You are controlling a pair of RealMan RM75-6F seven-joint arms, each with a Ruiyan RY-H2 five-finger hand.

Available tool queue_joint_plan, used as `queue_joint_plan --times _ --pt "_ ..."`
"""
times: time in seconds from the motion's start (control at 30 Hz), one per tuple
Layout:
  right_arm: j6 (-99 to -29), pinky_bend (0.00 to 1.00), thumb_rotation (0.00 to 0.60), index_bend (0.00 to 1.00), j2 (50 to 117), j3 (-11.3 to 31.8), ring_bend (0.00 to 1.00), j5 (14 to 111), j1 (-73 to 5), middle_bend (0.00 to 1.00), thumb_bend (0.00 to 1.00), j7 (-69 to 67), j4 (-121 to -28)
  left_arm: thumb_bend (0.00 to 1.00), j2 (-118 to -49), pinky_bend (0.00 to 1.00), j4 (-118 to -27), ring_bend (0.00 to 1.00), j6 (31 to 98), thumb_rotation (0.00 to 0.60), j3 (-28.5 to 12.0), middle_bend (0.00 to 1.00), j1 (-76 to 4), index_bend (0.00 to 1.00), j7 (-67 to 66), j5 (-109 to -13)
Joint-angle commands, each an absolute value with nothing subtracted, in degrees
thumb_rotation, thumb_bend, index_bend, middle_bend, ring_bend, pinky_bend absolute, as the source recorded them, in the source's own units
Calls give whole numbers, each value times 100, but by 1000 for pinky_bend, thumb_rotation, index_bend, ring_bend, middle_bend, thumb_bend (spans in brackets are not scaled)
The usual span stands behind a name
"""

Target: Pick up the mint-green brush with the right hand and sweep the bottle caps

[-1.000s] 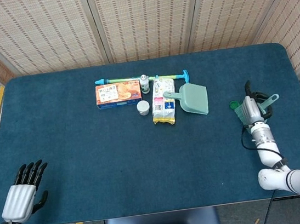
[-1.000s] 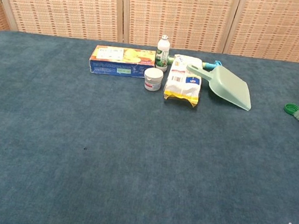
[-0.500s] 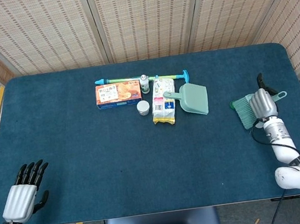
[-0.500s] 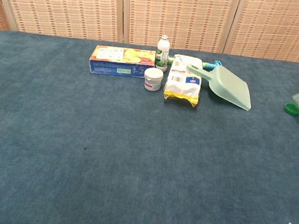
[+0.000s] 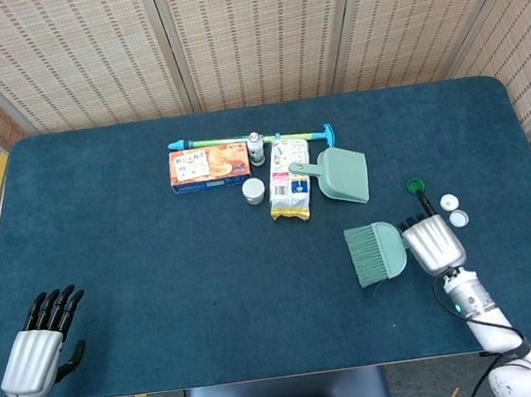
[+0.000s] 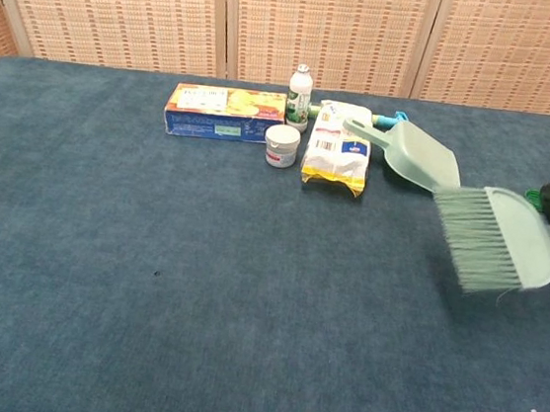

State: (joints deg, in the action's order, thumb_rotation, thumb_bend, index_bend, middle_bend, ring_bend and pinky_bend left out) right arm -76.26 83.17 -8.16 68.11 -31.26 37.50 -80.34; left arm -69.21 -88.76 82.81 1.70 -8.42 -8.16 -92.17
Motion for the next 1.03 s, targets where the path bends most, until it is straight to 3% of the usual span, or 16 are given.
queue_joint_plan --times 0.03,0.17,0.23,0.33,0.37,0.5,0.67,0.83,1.03 --pt "-7474 50 600 584 8924 -787 412 6964 -2770 648 412 3437 -7427 415 -6910 54 -8873 0 8280 600 167 0 -841 0 -796 -9210" --pt "-7268 11 600 164 9059 -693 256 6884 -2675 343 378 3555 -7273 415 -6900 54 -8864 0 8262 600 154 0 -844 0 -776 -9176" --pt "-7204 0 600 15 8992 -643 145 6822 -2630 170 345 3637 -7378 415 -6896 54 -8863 0 8268 600 150 0 -841 0 -770 -9173" --pt "-7196 0 600 0 8748 -594 32 6762 -2539 8 256 3687 -7765 414 -6892 54 -8855 0 8279 600 142 0 -838 0 -752 -9168" --pt "-7250 0 600 0 8667 -584 20 6791 -2497 0 238 3650 -7886 415 -6890 54 -8856 0 8279 600 140 0 -838 0 -750 -9165" --pt "-7591 0 600 0 8200 -588 2 6996 -2256 0 184 3401 -8447 414 -6888 54 -8858 0 8284 600 137 0 -832 0 -757 -9157" --pt "-8612 0 600 0 7298 -650 0 7342 -1618 0 180 2966 -9470 415 -6885 54 -8877 0 8401 600 121 0 -802 0 -751 -9213" --pt "-9632 0 600 0 7027 -746 0 7913 -918 0 179 2232 -9453 415 -6997 54 -8741 0 8674 600 76 0 -775 0 -611 -9407" --pt "-9433 0 600 0 6841 -703 0 7942 -763 0 179 2206 -9541 415 -7131 54 -8605 0 8722 600 58 0 -794 0 -626 -9478"
